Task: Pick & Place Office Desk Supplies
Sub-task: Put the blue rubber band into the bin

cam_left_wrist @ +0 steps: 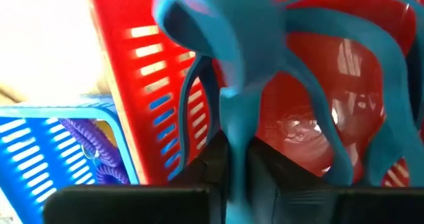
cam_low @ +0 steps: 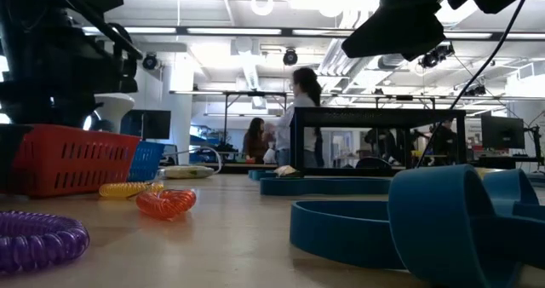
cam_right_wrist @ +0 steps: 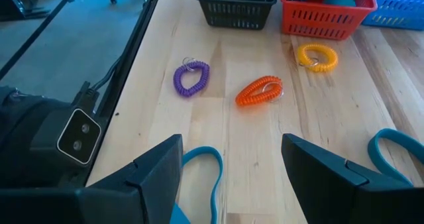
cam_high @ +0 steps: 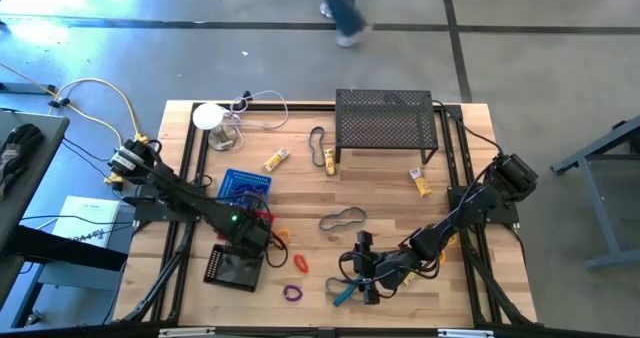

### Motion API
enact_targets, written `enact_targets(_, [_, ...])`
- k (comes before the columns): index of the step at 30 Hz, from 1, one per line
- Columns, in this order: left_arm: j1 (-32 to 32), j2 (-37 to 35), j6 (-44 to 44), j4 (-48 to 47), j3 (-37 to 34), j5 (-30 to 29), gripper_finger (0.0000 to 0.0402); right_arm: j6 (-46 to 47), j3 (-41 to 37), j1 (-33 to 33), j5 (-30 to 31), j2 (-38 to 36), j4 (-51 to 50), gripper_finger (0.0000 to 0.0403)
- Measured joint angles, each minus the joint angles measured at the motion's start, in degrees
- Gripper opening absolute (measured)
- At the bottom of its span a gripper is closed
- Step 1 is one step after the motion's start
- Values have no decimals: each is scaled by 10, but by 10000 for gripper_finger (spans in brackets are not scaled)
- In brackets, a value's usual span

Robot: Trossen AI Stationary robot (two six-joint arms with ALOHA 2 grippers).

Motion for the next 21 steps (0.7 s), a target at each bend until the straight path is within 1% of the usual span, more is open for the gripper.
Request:
enact_targets(4, [0, 0, -36, 2, 0, 1, 64, 0, 0, 0, 0, 0, -2, 247])
enact_targets(12, [-18, 0, -47, 8, 0, -2, 131, 0, 0, 0, 0, 0, -3, 247])
enact_targets(15, [-28, 0, -47, 8, 2, -14, 142, 0, 0, 0, 0, 0, -3, 247])
enact_targets(21, [-43, -13, -48, 6, 24, -47, 145, -1, 0, 0, 0, 0, -3, 247])
